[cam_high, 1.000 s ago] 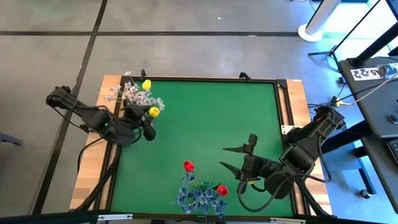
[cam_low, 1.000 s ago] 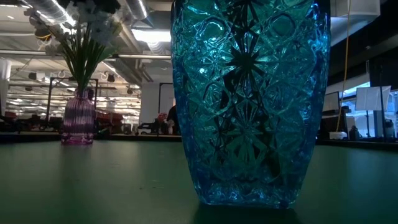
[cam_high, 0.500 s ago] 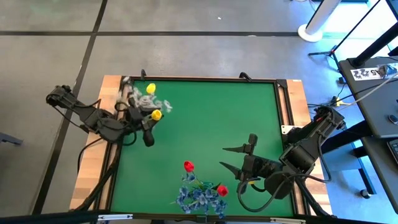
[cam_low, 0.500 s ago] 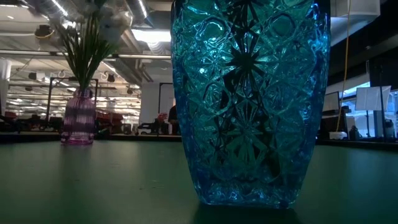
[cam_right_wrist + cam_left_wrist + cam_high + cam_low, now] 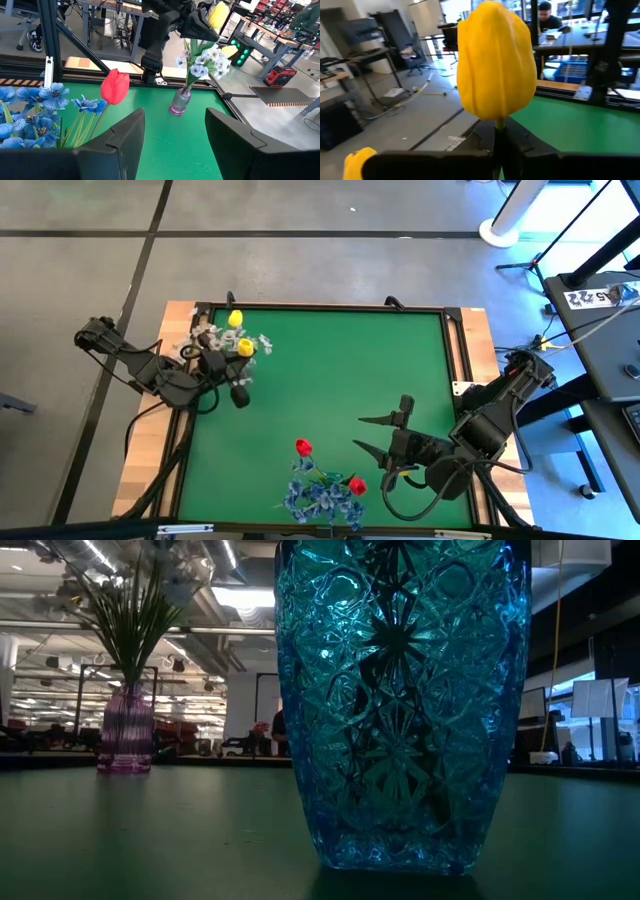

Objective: Sort flowers into vase by color
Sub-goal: Put the yellow flower into the purple vase

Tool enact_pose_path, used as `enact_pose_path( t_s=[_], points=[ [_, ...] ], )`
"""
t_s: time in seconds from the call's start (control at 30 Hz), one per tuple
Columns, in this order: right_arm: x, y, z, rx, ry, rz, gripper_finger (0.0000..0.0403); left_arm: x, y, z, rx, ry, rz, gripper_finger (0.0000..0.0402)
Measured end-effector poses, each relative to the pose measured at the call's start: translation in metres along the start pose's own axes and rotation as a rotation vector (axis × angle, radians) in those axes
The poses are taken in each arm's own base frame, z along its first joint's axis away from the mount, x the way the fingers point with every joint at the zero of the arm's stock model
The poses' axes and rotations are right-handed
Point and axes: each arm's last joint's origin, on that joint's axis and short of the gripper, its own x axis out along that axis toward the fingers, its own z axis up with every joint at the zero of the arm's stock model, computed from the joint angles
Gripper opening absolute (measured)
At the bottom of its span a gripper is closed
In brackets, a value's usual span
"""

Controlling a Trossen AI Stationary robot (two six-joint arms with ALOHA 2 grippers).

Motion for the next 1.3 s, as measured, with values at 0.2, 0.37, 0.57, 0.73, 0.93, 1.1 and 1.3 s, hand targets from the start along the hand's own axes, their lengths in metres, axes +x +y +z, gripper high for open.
enact_pose_path(
  t_s=[0.2,0.37,0.57,0.73,0.93,1.1,1.3],
  points=[
    [0.0,0.0,0.0,0.0,0.0,0.0,0.0209,0.0,0.002,0.001,0.003,-0.015,0.088,0.0003],
    [0.0,0.0,0.0,0.0,0.0,0.0,0.0209,0.0,0.005,0.003,0.052,-0.027,0.175,0.0002],
    [0.0,0.0,-0.001,-0.005,0.004,-0.001,0.0209,-0.005,0.005,0.003,0.104,-0.035,0.25,0.0002],
    [0.0,0.0,-0.001,-0.005,0.004,-0.001,0.0209,-0.017,0.002,0.003,0.128,-0.053,0.246,0.0002],
    [0.0,0.0,-0.001,0.006,0.008,-0.002,0.0209,-0.035,-0.005,0.002,0.113,-0.08,0.141,0.0002],
    [0.0,-0.001,-0.005,0.018,0.033,-0.008,0.0209,-0.05,-0.01,-0.005,0.188,-0.1,0.048,0.0002],
    [0.0,-0.002,-0.008,0.023,0.054,-0.016,0.0209,-0.066,-0.01,-0.018,0.342,-0.13,-0.042,0.0002]
  ],
)
